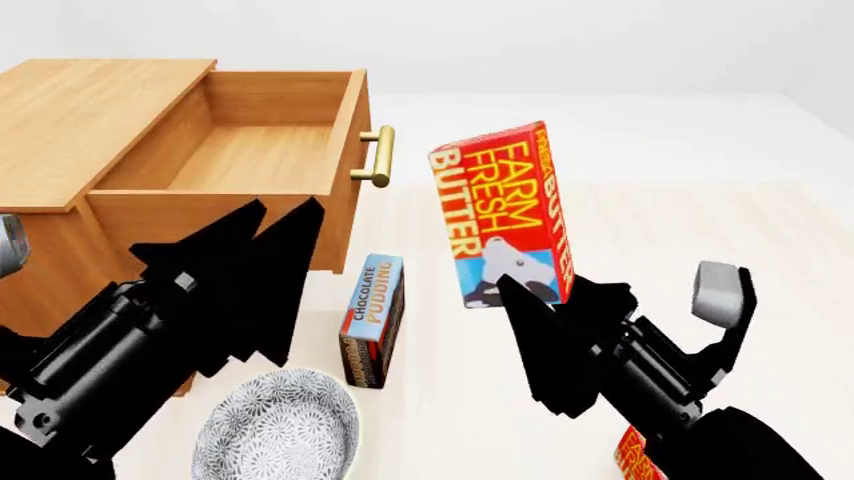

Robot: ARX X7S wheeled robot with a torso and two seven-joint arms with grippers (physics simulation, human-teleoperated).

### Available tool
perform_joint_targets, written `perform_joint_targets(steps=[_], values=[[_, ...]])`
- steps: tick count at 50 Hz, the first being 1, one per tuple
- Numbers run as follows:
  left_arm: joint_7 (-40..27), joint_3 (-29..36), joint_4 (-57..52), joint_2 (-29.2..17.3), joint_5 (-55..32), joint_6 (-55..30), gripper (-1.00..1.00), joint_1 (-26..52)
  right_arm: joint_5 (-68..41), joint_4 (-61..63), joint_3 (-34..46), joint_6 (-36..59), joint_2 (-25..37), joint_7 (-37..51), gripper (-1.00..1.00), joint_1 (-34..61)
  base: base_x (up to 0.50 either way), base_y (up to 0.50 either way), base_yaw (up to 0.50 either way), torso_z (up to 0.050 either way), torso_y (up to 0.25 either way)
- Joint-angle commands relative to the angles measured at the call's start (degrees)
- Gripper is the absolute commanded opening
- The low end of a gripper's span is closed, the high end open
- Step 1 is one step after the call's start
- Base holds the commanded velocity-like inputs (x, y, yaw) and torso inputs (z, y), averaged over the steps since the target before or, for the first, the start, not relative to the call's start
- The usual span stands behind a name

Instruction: Put the butter at the front in the top drawer of the cabinet and close it.

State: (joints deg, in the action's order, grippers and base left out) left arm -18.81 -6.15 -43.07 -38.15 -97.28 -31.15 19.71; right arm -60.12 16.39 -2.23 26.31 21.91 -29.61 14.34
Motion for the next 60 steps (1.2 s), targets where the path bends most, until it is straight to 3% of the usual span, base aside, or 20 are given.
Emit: perform_joint_targets(steps=[1,29,60], values=[[2.6,-0.1,1.3,-0.7,-4.6,0.1,1.0,-0.1,-3.8,-0.8,1.2,-0.2,-1.9,-4.4,-1.0,2.8,0.0,0.0,0.0,0.0,0.0],[7.7,3.3,7.0,-0.6,-10.3,-1.8,1.0,3.5,-13.1,-4.5,1.2,1.2,-3.3,-11.4,-1.0,2.4,0.0,0.0,0.0,0.0,0.001],[14.8,8.4,13.0,0.0,-10.9,-5.9,1.0,9.9,-14.6,-3.2,2.9,1.9,-2.9,-12.3,-1.0,2.1,0.0,0.0,0.0,0.0,0.001]])
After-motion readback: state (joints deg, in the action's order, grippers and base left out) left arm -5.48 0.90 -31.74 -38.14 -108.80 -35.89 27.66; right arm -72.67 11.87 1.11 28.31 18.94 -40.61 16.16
